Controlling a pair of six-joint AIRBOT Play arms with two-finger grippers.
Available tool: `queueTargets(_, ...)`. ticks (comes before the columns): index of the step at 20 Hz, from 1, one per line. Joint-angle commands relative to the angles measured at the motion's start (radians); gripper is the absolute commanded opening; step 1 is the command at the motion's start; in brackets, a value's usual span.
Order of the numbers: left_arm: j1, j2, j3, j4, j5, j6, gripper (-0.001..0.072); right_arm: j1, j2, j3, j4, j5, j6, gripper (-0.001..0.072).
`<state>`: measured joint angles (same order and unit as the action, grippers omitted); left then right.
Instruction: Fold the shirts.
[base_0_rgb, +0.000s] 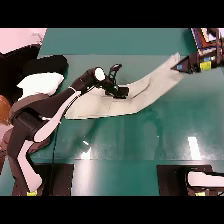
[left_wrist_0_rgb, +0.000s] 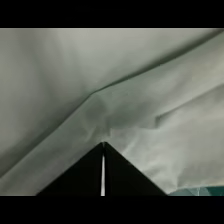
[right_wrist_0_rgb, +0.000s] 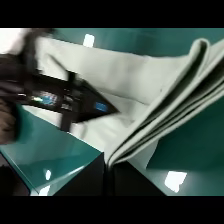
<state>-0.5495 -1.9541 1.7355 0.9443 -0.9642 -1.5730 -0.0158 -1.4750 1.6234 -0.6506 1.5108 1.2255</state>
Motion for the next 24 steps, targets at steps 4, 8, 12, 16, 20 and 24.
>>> queueTargets(4, -0.008, -0.044, 0.040, 0.044, -0.040, 0.002, 0.0025, 0.191, 0.012, 0.157, 0.055, -0.068, 0.034, 0.0014)
queueTargets(8, 0.069, 0.029, 0.071, 0.118, -0.099, -0.010, 0.0024, 0.306, 0.010, 0.165, 0.056, -0.161, 0.031, 0.0014)
queueTargets(12, 0.266, 0.238, 0.072, 0.306, -0.175, 0.009, 0.0026, 0.488, -0.049, 0.166, 0.057, -0.275, 0.024, 0.0014)
queueTargets(16, 0.480, 0.439, 0.072, 0.394, -0.249, 0.048, 0.0026, 0.705, -0.241, 0.284, 0.056, -0.415, 0.001, 0.0015)
queueTargets(20, 0.623, 0.551, 0.071, 0.398, -0.268, 0.048, 0.0026, 0.835, -0.468, 0.460, 0.049, -0.442, 0.000, 0.0462)
queueTargets(24, 0.666, 0.571, 0.071, 0.397, -0.313, 0.061, 0.0026, 0.801, -0.458, 0.360, 0.046, -0.344, 0.001, 0.0425)
